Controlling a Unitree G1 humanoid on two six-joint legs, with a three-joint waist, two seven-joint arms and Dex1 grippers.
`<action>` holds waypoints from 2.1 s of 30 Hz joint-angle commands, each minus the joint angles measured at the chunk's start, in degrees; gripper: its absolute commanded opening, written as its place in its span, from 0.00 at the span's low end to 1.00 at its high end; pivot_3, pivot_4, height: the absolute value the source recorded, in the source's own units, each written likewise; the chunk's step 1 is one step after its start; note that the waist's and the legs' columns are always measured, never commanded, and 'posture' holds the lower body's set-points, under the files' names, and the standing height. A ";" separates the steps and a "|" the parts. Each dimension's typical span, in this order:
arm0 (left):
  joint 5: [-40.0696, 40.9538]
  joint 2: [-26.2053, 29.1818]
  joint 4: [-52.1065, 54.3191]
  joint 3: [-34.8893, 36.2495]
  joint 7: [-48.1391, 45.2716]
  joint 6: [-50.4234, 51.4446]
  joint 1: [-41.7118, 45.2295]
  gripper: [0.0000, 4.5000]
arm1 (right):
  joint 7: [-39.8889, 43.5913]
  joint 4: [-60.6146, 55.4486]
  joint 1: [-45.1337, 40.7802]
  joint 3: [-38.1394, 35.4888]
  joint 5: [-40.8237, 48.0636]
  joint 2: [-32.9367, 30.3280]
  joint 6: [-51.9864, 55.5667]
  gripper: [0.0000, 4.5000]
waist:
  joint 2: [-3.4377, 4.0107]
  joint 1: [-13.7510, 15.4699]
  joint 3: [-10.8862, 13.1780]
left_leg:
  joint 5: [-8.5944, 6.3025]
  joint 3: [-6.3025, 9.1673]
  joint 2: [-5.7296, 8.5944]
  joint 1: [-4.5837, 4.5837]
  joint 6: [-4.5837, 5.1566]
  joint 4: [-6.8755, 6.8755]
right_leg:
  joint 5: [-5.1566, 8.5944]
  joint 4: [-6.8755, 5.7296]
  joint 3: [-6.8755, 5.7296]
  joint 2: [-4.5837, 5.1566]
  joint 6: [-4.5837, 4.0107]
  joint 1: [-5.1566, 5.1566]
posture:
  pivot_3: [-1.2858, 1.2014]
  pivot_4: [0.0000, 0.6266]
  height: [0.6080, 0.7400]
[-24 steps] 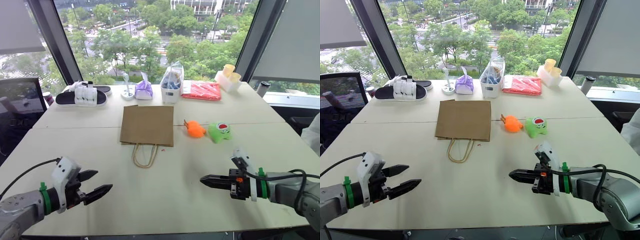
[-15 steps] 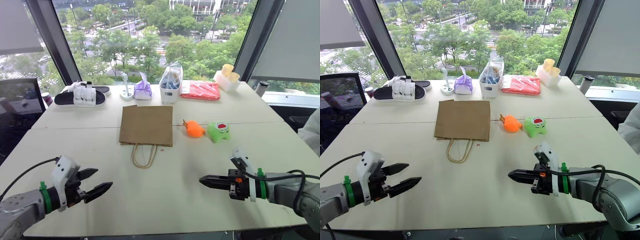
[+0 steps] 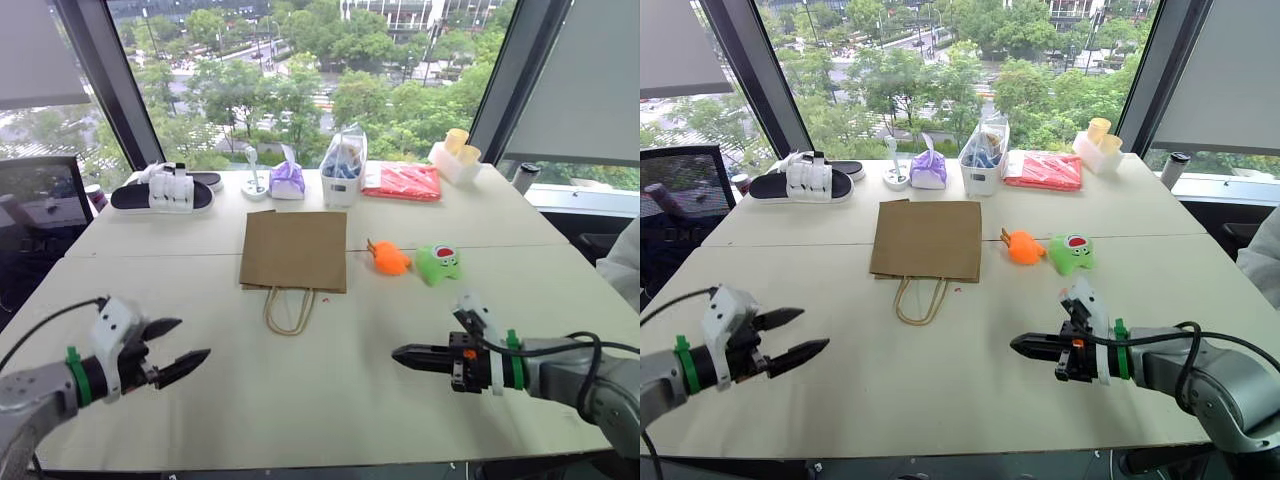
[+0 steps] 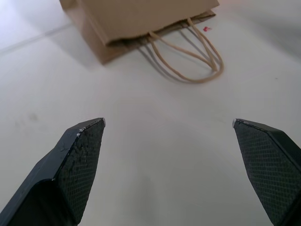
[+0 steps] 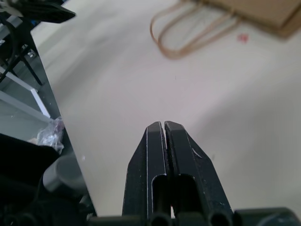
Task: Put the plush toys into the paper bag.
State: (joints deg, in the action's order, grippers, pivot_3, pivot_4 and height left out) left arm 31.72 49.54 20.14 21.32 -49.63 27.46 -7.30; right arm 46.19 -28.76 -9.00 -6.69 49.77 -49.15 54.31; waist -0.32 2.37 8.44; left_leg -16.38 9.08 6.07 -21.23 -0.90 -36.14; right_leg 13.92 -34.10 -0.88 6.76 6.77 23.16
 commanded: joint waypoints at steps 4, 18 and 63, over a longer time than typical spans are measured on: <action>-17.49 1.31 -16.97 -15.76 -6.17 -21.49 18.95 1.00 | -3.41 -2.76 -3.94 4.67 0.32 5.70 0.10 0.01 | -0.02 -0.04 0.00 | 0.01 -0.01 0.03 -0.09 0.00 0.01 | -0.06 0.00 -0.01 -0.02 0.07 0.09 | 0.52 0.24 1.00; -40.22 -10.39 -59.56 -34.81 -4.86 -64.64 48.27 1.00 | -9.29 -5.38 -1.72 5.34 -0.73 10.53 -1.17 0.01 | -0.14 -0.21 -0.06 | 0.24 -0.05 0.06 -0.10 -0.36 -0.04 | -0.23 -0.08 -0.01 -0.02 0.32 0.16 | 0.52 0.24 1.00; 5.43 -8.97 -5.86 -13.82 1.88 38.97 45.60 0.02 | -17.98 6.13 -3.09 4.61 -17.65 17.15 -15.41 0.00 | -0.31 -2.15 -0.15 | 0.17 0.21 0.10 0.18 -0.22 -0.41 | -0.24 -0.96 0.15 -0.25 0.47 0.04 | 0.52 0.24 1.00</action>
State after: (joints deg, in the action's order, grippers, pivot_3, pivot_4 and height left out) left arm 35.75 40.99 13.33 6.02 -49.84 64.78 36.50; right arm 29.03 -22.39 -11.00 -0.98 33.82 -32.44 41.31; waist -0.63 0.22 8.29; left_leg -16.18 9.28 6.18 -21.05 -1.17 -36.55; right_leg 13.68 -35.07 -0.71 6.51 7.24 23.21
